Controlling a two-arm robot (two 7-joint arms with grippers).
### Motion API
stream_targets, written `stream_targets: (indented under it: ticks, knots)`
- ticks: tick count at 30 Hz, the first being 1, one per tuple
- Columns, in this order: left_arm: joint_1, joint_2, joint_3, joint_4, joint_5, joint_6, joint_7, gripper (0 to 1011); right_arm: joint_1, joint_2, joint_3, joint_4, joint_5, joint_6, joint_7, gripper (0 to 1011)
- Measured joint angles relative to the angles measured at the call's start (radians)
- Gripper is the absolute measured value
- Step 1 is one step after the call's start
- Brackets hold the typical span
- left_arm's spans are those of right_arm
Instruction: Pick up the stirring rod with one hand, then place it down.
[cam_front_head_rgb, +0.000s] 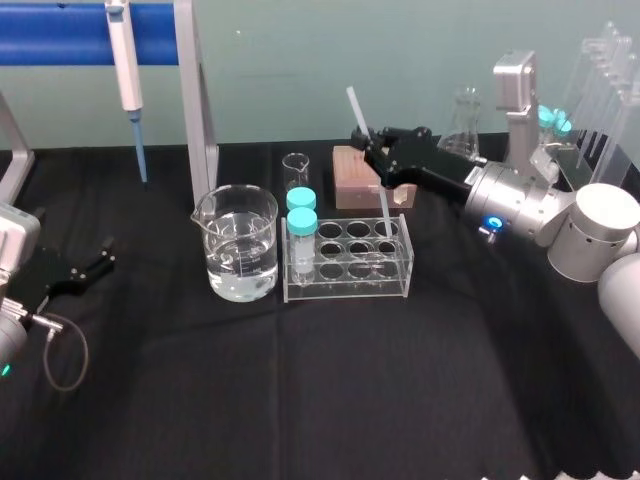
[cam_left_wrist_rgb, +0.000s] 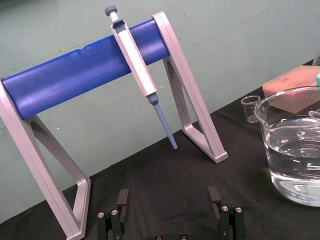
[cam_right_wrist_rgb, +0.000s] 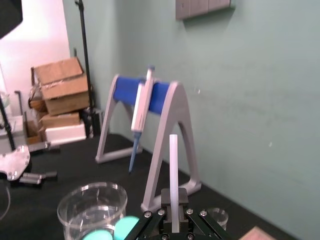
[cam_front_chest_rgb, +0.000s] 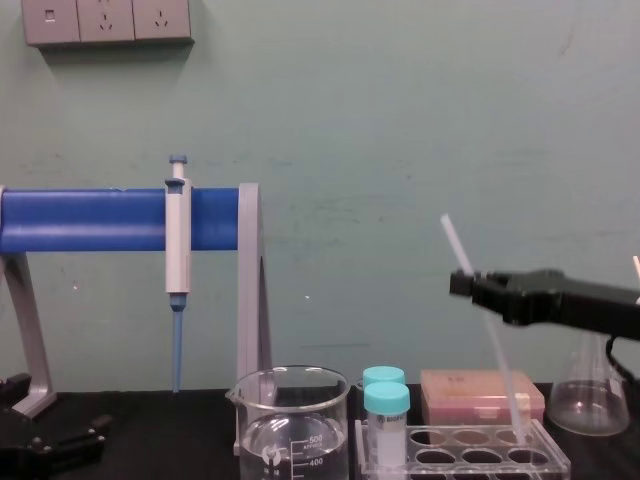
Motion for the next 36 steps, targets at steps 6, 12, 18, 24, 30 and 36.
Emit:
stream_targets:
  ticks: [6, 12, 18, 24, 30, 36]
  knots:
    - [0.0, 0.0, 0.0, 0.0, 0.0, 0.0, 0.0, 1000, -0.085, 0.044, 0.021, -0.186, -0.007, -0.034, -0.087, 72]
    - [0.0, 0.0, 0.0, 0.0, 0.0, 0.0, 0.0, 1000, -0.155, 0.068, 0.035, -0.298, -0.06, -0.11, -0.165, 72]
    - [0.0, 0.0, 0.0, 0.0, 0.0, 0.0, 0.0, 1000, -0.239, 0.085, 0.057, -0.391, -0.127, -0.176, -0.247, 72]
    - [0.0, 0.0, 0.0, 0.0, 0.0, 0.0, 0.0, 1000, -0.321, 0.079, 0.089, -0.435, -0.171, -0.242, -0.315, 72]
    - [0.0, 0.0, 0.0, 0.0, 0.0, 0.0, 0.0, 1000, -0.387, 0.06, 0.125, -0.461, -0.191, -0.283, -0.374, 72]
    - [0.0, 0.0, 0.0, 0.0, 0.0, 0.0, 0.0, 1000, -0.432, 0.036, 0.154, -0.469, -0.204, -0.309, -0.413, 72]
